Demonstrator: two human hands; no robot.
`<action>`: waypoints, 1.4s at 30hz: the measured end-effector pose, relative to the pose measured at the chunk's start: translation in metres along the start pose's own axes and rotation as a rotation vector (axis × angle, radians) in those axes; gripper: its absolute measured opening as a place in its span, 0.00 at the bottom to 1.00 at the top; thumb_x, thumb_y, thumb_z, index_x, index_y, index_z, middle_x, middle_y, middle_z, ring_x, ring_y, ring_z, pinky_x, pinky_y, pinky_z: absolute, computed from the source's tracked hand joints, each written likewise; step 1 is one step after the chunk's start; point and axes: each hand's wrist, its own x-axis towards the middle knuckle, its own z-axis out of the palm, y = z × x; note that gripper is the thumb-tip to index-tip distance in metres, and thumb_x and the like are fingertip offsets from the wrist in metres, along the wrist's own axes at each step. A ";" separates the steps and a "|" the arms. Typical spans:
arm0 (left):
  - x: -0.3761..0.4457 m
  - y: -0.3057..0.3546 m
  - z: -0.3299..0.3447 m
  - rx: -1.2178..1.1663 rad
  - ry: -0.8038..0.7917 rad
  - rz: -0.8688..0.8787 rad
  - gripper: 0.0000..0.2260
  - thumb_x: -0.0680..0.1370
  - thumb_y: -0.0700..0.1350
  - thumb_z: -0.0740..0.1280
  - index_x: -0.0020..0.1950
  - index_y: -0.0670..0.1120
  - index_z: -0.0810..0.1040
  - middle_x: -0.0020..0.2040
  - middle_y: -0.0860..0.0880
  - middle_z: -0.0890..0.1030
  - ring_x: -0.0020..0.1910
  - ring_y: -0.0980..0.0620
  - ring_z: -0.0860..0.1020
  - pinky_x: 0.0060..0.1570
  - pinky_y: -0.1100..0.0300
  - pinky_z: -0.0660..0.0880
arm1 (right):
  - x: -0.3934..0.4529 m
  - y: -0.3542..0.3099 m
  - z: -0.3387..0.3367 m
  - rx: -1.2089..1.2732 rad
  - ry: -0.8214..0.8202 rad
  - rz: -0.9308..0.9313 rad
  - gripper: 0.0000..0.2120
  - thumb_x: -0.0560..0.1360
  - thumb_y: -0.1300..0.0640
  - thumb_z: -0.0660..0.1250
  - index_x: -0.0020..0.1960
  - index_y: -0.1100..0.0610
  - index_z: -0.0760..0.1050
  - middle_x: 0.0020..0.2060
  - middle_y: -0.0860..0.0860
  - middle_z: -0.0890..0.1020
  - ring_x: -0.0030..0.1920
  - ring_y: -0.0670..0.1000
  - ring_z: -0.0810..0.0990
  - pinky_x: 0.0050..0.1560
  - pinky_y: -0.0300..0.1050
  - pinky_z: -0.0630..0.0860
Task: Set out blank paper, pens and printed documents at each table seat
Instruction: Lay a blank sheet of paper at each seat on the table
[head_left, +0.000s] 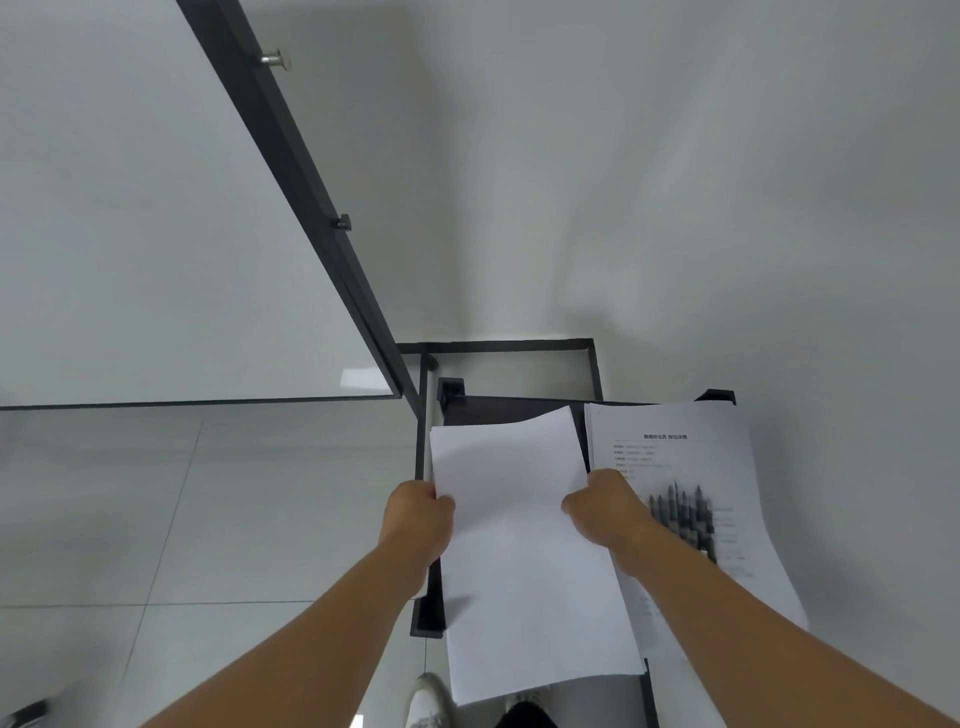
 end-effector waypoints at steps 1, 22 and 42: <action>-0.001 0.000 0.000 0.010 -0.015 -0.007 0.19 0.85 0.36 0.63 0.35 0.46 0.67 0.33 0.48 0.70 0.30 0.50 0.67 0.29 0.60 0.63 | -0.002 0.000 0.003 0.004 0.003 -0.010 0.16 0.79 0.70 0.59 0.38 0.54 0.61 0.36 0.51 0.65 0.32 0.49 0.62 0.32 0.42 0.60; -0.118 0.074 -0.159 -0.459 0.280 0.427 0.11 0.87 0.48 0.61 0.47 0.46 0.68 0.41 0.49 0.71 0.36 0.51 0.68 0.33 0.59 0.69 | -0.148 -0.188 -0.045 0.188 0.101 -0.589 0.09 0.75 0.66 0.59 0.40 0.55 0.68 0.35 0.49 0.69 0.36 0.52 0.66 0.35 0.44 0.63; -0.322 -0.139 -0.495 -0.866 0.848 0.666 0.07 0.87 0.45 0.67 0.58 0.44 0.83 0.52 0.43 0.89 0.51 0.39 0.88 0.54 0.40 0.86 | -0.494 -0.382 0.185 0.163 -0.375 -1.287 0.11 0.78 0.61 0.67 0.50 0.69 0.69 0.37 0.52 0.69 0.38 0.53 0.63 0.40 0.52 0.61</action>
